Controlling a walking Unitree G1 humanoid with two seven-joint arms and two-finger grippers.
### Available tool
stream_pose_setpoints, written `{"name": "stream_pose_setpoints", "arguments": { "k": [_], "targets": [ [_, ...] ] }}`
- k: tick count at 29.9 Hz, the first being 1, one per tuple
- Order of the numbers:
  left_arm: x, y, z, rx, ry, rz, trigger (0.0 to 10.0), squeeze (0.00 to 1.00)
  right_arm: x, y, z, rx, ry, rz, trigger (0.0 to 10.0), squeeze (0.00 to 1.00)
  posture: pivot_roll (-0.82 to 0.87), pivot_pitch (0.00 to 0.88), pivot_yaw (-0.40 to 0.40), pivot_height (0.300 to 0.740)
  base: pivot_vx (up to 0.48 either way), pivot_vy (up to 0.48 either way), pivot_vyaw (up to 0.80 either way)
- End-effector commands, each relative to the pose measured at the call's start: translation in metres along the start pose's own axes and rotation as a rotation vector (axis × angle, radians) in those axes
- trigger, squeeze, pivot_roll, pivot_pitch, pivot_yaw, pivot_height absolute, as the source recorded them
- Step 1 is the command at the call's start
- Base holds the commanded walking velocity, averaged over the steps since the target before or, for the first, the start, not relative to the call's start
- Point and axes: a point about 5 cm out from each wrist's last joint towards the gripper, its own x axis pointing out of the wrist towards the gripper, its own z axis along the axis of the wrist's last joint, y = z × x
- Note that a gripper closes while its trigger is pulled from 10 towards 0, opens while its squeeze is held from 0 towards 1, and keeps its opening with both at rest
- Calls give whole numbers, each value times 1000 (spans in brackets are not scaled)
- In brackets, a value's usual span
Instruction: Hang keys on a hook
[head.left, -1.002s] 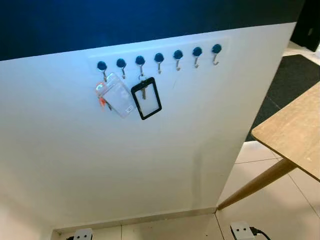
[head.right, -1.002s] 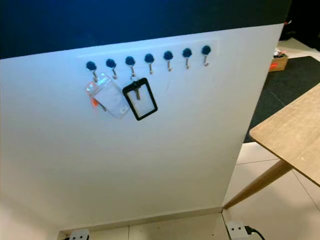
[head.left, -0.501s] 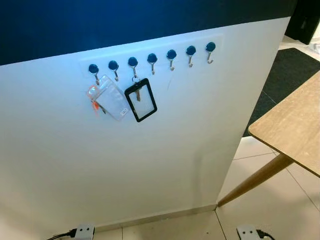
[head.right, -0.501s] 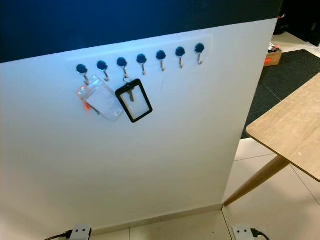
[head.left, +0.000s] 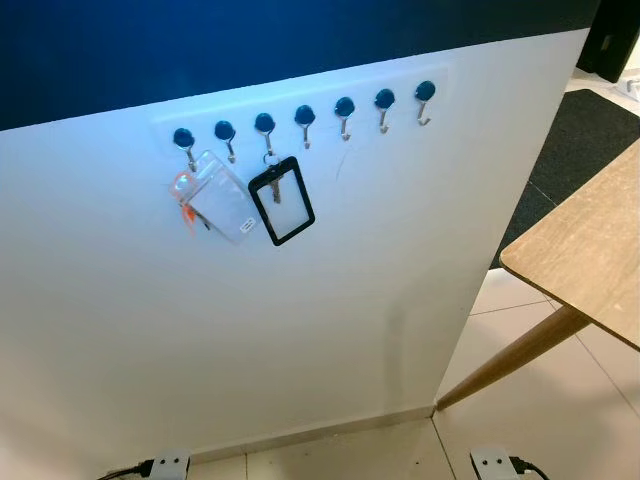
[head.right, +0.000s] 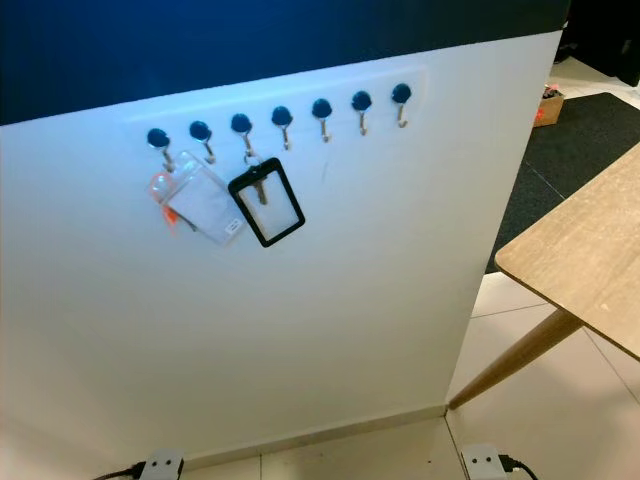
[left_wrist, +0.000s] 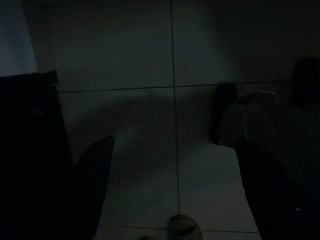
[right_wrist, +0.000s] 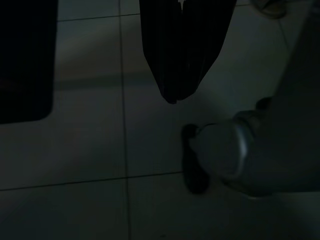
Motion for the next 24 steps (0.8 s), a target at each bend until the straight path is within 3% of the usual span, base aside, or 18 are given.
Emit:
{"name": "stream_pose_setpoints", "arguments": {
  "k": [1, 7, 18, 24],
  "targets": [
    [-1, 2, -4, 41, 26, -2, 10000, 0, 0, 8, -2, 13, 2, 16, 10000, 0, -201, 94, 146, 740, 0, 0, 0],
    [-1, 1, -1, 80, 14, -14, 10000, 0, -1, 3, -15, 14, 38, 14, 10000, 0, -183, 103, 135, 740, 0, 0, 0],
    [0, -1, -1, 89, 18, -17, 10000, 0, -2, -11, -11, -10, 29, -10, 10000, 0, -166, 114, 109, 740, 0, 0, 0],
    [-1, 2, -8, 33, 21, -2, 10000, 0, -2, -8, -9, -42, 27, -6, 10000, 0, -127, 133, 74, 740, 0, 0, 0]
  ]
}}
